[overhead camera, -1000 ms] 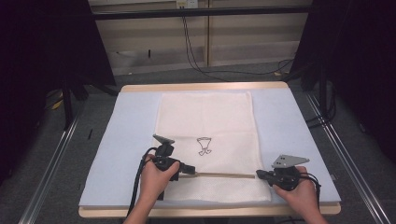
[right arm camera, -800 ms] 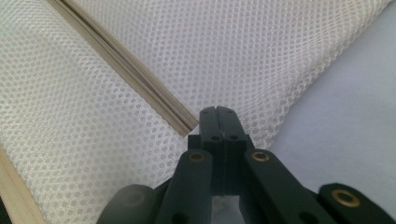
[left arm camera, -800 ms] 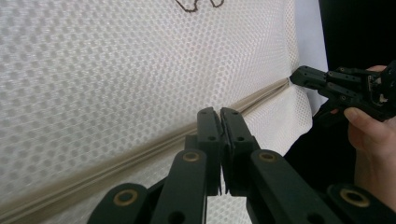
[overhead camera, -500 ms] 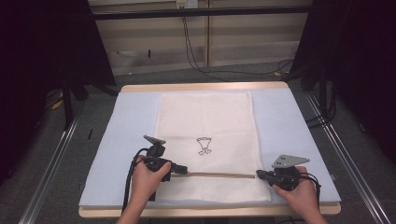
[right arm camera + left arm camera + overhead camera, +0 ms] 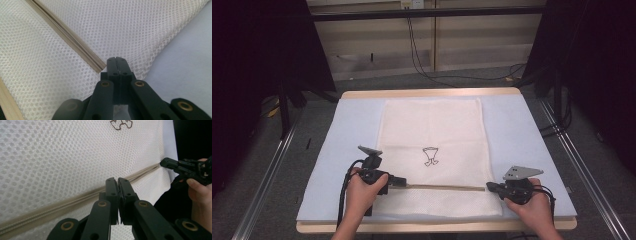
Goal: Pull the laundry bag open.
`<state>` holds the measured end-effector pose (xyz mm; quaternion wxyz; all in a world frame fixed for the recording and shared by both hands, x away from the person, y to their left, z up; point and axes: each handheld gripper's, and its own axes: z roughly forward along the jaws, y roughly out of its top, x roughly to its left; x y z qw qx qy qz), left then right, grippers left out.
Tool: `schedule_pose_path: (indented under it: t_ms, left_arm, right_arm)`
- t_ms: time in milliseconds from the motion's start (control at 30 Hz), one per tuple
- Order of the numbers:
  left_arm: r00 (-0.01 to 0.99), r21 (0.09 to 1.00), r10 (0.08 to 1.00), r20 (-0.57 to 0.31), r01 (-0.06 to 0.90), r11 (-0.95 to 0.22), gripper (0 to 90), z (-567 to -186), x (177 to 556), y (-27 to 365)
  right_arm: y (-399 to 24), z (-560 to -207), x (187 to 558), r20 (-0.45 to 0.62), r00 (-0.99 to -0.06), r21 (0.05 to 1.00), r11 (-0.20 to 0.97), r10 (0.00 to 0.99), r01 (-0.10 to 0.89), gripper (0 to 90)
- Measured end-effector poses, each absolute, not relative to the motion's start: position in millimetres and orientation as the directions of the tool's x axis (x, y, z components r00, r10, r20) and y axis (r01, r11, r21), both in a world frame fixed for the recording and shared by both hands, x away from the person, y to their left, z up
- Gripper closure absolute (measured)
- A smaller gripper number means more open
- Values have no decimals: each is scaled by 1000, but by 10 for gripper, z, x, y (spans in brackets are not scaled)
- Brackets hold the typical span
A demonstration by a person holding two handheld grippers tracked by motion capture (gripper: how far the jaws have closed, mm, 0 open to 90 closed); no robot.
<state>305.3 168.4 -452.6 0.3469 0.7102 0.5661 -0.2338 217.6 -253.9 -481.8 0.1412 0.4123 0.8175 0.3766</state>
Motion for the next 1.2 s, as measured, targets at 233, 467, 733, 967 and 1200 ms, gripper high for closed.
schedule_pose_path:
  t_ms: [233,467,733,967,1200]
  left_arm:
    - [235,228,646,-727,969,-97,876,-4529,3054,1828]
    - [230,233,642,-732,969,-82,876,-4516,3051,1982]
    - [208,226,648,-732,972,-56,876,-4511,3048,2133]
    - [186,221,653,-734,975,-29,875,-4538,3022,2323]
    - [156,214,659,-736,977,7,875,-4565,3010,2534]
  right_arm:
    - [-2539,-4819,2175,81,-619,732,375,781,569,900]
    - [-2538,-4818,2175,79,-620,732,376,781,568,900]
    - [-2538,-4818,2176,80,-621,732,377,780,568,900]
    - [-2539,-4819,2176,80,-621,732,377,780,567,900]
    - [-2537,-4818,2175,79,-621,732,378,779,567,900]
